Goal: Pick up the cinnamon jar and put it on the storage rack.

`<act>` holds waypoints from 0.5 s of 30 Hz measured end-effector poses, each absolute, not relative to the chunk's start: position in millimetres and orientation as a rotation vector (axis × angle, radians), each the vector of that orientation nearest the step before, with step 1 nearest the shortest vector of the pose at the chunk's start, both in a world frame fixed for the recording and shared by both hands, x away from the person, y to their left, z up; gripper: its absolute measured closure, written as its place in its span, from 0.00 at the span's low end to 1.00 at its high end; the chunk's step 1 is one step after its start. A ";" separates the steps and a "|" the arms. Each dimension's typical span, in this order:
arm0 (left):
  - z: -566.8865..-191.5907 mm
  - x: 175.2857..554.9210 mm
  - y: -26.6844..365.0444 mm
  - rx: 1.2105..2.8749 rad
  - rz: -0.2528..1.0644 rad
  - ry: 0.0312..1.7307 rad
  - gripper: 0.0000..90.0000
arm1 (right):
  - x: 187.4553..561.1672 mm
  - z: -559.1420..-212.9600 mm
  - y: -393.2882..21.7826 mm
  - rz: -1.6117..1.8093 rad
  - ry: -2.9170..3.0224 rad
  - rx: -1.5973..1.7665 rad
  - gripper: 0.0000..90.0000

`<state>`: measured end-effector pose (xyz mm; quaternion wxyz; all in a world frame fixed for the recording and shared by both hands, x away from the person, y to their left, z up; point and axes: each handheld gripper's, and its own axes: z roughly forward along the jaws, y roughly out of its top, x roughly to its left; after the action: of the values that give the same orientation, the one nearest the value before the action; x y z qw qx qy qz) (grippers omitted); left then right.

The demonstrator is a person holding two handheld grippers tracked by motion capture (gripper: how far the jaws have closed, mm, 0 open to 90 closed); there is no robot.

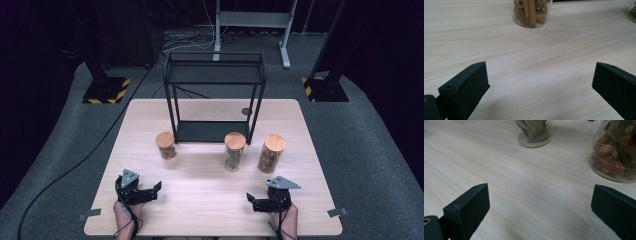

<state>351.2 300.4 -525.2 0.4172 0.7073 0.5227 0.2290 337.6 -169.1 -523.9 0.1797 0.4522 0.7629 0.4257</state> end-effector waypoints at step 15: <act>-524.9 350.0 294.6 1.825 0.629 1.303 0.00 | 337.7 -523.9 -170.4 1.227 2.168 1.271 0.02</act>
<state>350.0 294.6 -524.9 0.3952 0.7198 0.5139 0.2482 337.7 -170.4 -523.9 0.1716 0.4479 0.7636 0.4324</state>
